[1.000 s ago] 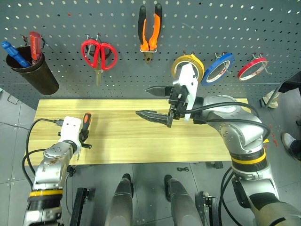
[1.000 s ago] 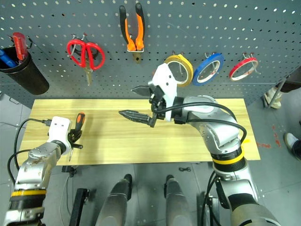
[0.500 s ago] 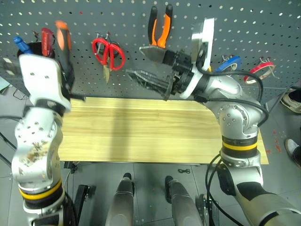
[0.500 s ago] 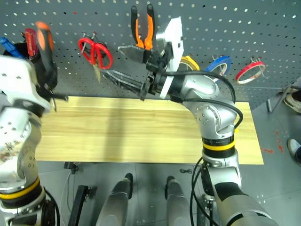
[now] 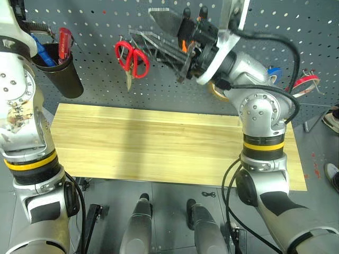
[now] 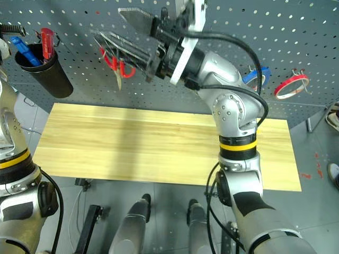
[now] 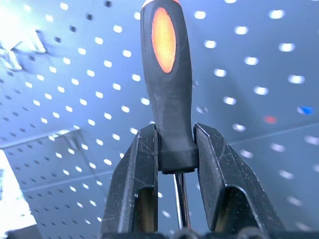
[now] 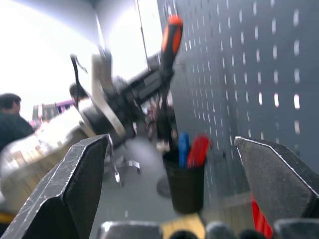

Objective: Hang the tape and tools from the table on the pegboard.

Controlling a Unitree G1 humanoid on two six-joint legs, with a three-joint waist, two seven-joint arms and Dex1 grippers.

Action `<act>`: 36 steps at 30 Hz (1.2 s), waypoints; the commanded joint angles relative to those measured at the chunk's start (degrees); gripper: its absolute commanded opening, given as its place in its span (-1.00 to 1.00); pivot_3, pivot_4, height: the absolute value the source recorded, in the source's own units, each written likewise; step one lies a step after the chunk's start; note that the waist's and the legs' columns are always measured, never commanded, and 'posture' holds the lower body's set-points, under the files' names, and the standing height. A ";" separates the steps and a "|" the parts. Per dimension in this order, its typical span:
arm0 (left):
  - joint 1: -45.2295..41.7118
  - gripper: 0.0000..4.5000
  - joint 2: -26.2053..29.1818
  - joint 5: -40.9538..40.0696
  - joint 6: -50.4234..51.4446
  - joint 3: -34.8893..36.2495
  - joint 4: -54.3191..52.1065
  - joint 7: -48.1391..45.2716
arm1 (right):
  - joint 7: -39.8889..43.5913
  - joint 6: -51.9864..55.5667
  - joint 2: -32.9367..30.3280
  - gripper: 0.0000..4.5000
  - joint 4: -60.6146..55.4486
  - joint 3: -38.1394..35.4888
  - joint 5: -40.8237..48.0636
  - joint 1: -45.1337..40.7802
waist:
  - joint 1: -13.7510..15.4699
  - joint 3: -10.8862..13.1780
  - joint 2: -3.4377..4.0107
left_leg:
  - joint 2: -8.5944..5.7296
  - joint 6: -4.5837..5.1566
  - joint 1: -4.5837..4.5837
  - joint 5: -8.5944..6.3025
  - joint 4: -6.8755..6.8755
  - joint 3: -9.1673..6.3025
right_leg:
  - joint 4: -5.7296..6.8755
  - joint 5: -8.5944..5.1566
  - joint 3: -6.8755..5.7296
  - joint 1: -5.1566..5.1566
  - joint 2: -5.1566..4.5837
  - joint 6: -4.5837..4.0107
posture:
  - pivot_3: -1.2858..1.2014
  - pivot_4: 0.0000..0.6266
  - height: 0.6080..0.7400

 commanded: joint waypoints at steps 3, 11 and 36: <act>-3.17 -0.73 1.07 2.14 -9.77 0.60 6.68 2.62 | -0.91 -3.33 0.73 1.00 0.13 -1.91 0.96 -2.70 | 0.16 -0.02 -0.03 | 0.00 -0.03 -0.06 0.02 0.01 0.00 | 0.02 0.00 -0.03 -0.02 -0.01 0.00 | 0.27 -0.14 1.00; -1.49 -0.73 -1.82 -1.42 -15.78 1.02 13.02 1.07 | -1.33 -2.62 -0.53 1.00 -0.26 -2.15 1.23 -2.27 | 0.36 -0.02 -0.04 | 0.00 -0.06 -0.18 0.04 0.04 -0.02 | 0.13 0.02 -0.08 -0.11 -0.03 -0.02 | 0.26 -0.12 1.00; 8.24 0.97 -1.61 -28.67 6.76 1.71 -2.50 -17.09 | 1.92 6.81 -18.30 1.00 -15.59 -1.86 2.74 14.01 | 1.31 -0.18 -0.09 | 0.01 -0.06 -0.29 0.05 0.20 -0.03 | 0.40 0.04 -0.16 -0.11 -0.06 -0.02 | 0.26 -0.12 1.00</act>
